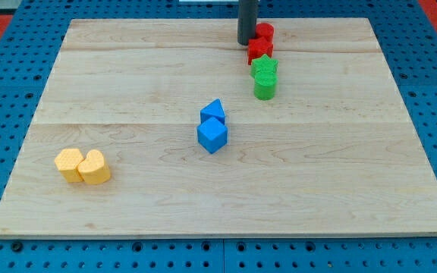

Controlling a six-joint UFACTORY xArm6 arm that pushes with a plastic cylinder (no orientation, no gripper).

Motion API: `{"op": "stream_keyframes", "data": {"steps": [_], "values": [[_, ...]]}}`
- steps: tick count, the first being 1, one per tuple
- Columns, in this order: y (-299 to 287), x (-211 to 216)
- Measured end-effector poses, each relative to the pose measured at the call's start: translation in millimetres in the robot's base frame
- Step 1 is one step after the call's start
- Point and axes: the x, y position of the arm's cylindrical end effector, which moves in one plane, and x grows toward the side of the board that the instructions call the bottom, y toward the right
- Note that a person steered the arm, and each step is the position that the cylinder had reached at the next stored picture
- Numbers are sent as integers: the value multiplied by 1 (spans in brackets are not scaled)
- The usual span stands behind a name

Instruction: Slightly push the red circle close to the red star

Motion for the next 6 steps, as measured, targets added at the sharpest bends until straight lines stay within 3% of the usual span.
{"op": "stream_keyframes", "data": {"steps": [3,5,6], "values": [[-31,-34],[46,-53],[48,-47]]}}
